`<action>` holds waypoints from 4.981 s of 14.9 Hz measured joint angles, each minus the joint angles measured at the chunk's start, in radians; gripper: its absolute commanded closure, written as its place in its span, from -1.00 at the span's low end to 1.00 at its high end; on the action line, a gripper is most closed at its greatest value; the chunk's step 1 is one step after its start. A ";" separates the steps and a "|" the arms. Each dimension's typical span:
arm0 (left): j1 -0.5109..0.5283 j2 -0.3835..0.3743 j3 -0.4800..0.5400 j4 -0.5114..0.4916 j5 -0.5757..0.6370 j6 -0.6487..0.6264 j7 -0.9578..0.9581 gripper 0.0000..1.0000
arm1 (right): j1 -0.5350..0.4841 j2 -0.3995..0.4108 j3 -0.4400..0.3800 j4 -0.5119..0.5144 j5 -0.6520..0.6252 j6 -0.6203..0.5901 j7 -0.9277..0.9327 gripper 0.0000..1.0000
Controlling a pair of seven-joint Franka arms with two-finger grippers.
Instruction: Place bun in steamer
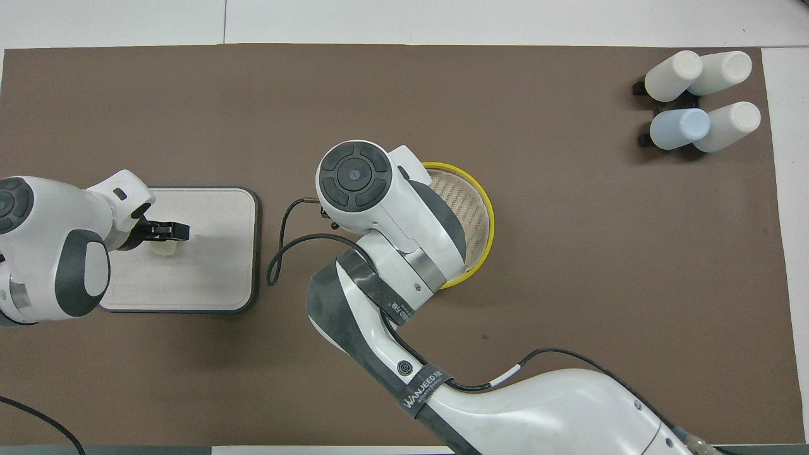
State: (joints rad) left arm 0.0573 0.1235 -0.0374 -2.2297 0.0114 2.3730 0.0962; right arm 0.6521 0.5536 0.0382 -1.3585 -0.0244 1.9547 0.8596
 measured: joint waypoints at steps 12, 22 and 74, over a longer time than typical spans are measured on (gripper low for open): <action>-0.019 0.000 -0.007 0.171 0.000 -0.201 0.004 0.35 | 0.000 0.011 0.003 0.012 -0.003 -0.004 -0.002 1.00; -0.233 -0.014 -0.022 0.400 -0.051 -0.488 -0.347 0.35 | -0.350 -0.161 -0.022 0.130 0.005 -0.313 -0.584 1.00; -0.199 -0.053 0.091 0.785 -0.055 -0.751 -0.651 -1.00 | -0.119 -0.154 0.003 -0.108 0.101 0.006 -0.058 1.00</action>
State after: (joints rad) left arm -0.1422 0.0706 0.0535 -1.4446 -0.0432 1.6215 -0.5552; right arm 0.5327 0.4001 0.0410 -1.4664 0.0770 1.9604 0.8018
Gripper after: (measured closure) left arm 0.000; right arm 0.912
